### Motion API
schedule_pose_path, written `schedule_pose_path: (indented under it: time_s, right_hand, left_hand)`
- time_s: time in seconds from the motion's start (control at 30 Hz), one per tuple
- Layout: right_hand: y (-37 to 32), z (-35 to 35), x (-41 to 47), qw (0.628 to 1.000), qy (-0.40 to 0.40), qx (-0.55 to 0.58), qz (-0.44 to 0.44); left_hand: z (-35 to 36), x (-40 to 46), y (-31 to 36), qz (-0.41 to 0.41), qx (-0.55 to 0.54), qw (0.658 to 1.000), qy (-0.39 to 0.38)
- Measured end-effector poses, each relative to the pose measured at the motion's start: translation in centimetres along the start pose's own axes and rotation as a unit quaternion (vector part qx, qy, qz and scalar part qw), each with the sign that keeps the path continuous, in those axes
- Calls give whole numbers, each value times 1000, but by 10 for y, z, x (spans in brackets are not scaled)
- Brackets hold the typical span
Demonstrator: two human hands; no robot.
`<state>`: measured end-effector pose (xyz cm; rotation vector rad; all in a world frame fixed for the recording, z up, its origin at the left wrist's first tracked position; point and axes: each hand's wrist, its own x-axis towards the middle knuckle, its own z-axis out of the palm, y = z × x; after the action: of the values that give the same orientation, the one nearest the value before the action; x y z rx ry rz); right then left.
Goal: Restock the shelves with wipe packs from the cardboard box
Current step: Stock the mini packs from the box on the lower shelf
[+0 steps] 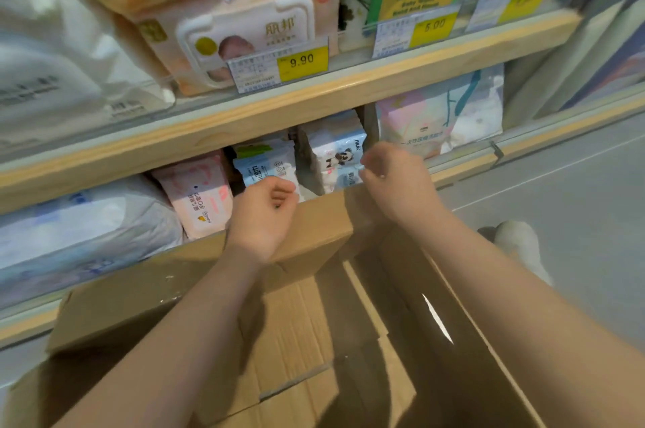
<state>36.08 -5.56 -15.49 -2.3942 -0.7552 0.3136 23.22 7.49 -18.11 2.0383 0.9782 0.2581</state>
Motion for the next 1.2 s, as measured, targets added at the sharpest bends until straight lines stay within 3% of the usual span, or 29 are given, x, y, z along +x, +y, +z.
schedule_pose_path:
  time_s: [0.07,0.17,0.33,0.6,0.87,1.07,1.2]
  right_hand:
    - [-19,5,-6,999,-28,14,-41]
    - [-44,28,0,990,-123,-2,-66]
    - [-60,71,24,978,-202,28,38]
    - [-49,99,27,986,-115,118,-3]
    - [-49,103,34,983,-130,125,36]
    - [-51,107,38,987,-119,99,33]
    - [-55,100,32,986,-125,102,36]
  left_hand:
    - [-16,-3,-15,-49,8,998,49]
    - [-18,5,-33,-93,41,995,-4]
    - [-6,25,-48,-52,34,998,-27]
    - [4,44,-57,-53,-15,998,18]
    - [5,52,-48,-76,-13,997,16]
    - [9,50,-42,-62,26,996,61]
    - [2,45,-41,-79,45,996,9]
